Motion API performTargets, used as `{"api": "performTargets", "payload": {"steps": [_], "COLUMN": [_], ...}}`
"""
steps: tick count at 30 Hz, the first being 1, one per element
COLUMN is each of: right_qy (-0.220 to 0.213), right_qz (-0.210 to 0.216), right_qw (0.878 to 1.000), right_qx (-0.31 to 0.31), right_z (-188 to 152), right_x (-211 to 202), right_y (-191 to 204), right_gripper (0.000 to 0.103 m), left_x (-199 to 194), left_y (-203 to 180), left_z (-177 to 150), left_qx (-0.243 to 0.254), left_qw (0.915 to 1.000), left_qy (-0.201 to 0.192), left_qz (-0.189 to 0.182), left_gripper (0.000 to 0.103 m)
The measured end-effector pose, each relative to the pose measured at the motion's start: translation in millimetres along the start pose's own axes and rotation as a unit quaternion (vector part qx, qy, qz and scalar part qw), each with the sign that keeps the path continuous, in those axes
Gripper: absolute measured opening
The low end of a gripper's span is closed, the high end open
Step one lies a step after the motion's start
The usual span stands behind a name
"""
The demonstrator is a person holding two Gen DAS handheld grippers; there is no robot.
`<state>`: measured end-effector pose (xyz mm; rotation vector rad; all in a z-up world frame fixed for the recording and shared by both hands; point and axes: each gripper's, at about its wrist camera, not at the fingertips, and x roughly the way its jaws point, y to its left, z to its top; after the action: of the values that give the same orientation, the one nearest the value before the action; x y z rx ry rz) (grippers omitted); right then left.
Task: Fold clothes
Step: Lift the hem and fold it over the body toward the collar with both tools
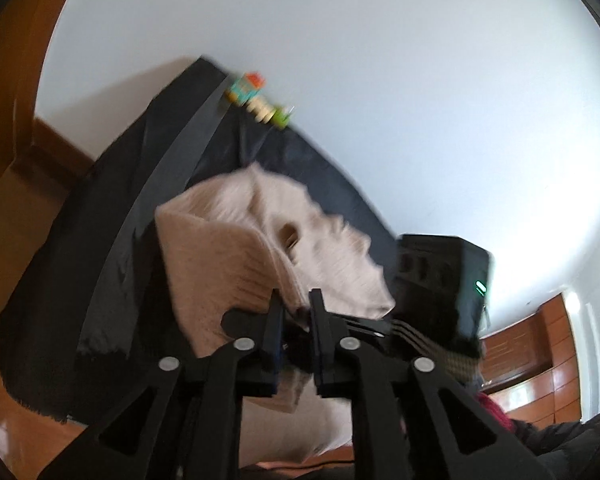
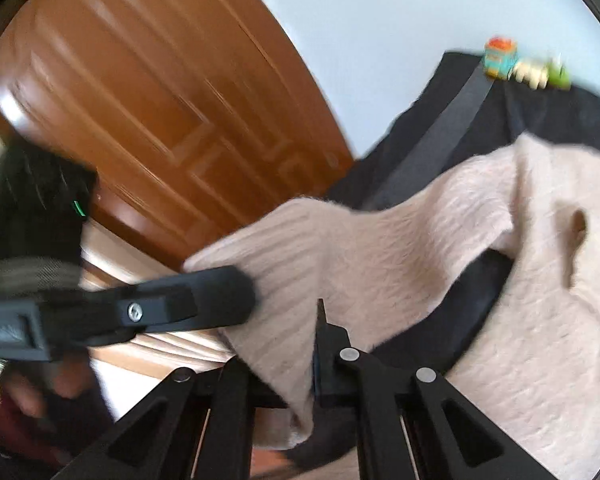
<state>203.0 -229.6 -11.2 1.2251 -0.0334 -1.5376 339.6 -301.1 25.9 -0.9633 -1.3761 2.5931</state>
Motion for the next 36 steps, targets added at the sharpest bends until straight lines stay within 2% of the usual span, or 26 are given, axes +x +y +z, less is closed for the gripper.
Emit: {"api": "performTargets", "payload": {"steps": [2, 4, 8, 13, 18, 22, 24, 29, 36], "right_qy": [-0.010, -0.024, -0.067, -0.107, -0.144, -0.168, -0.177, -0.185, -0.210], "right_qz": [0.051, 0.107, 0.197, 0.243, 0.268, 0.260, 0.253, 0.237, 0.225], "right_qw": [0.998, 0.991, 0.968, 0.952, 0.942, 0.942, 0.942, 0.942, 0.933], "right_qx": [0.037, 0.079, 0.140, 0.154, 0.145, 0.130, 0.129, 0.150, 0.185], "right_z": [9.3, 18.5, 36.6, 48.7, 59.6, 56.0, 51.7, 30.1, 12.5], "right_x": [-12.8, -27.4, -59.4, -101.6, -144.4, -181.5, -201.1, -229.1, -250.1], "right_y": [-11.1, -23.8, -42.6, -51.4, -51.8, -56.4, -65.0, -97.2, -141.5], "right_gripper": [0.007, 0.007, 0.007, 0.007, 0.007, 0.007, 0.007, 0.007, 0.007], "left_x": [-10.4, -19.9, -25.1, -4.1, 34.5, 66.3, 79.7, 119.5, 168.2], "left_y": [-2.5, -1.6, 8.7, 13.4, -0.2, -23.7, -34.3, -51.6, -50.9], "left_z": [1.8, 2.2, -3.2, -16.7, -27.7, -31.3, -33.3, -31.7, -17.3], "left_qx": [-0.007, -0.020, -0.047, -0.064, -0.048, 0.002, 0.026, 0.077, 0.123], "left_qw": [0.9997, 0.9988, 0.9967, 0.9942, 0.9908, 0.9855, 0.9810, 0.9628, 0.9460], "left_qy": [-0.023, -0.044, -0.060, -0.033, -0.005, -0.007, -0.011, -0.013, 0.007], "left_qz": [-0.005, -0.004, 0.028, 0.079, 0.126, 0.169, 0.192, 0.259, 0.300], "left_gripper": [0.035, 0.039, 0.041, 0.042, 0.042, 0.054, 0.057, 0.058, 0.058]}}
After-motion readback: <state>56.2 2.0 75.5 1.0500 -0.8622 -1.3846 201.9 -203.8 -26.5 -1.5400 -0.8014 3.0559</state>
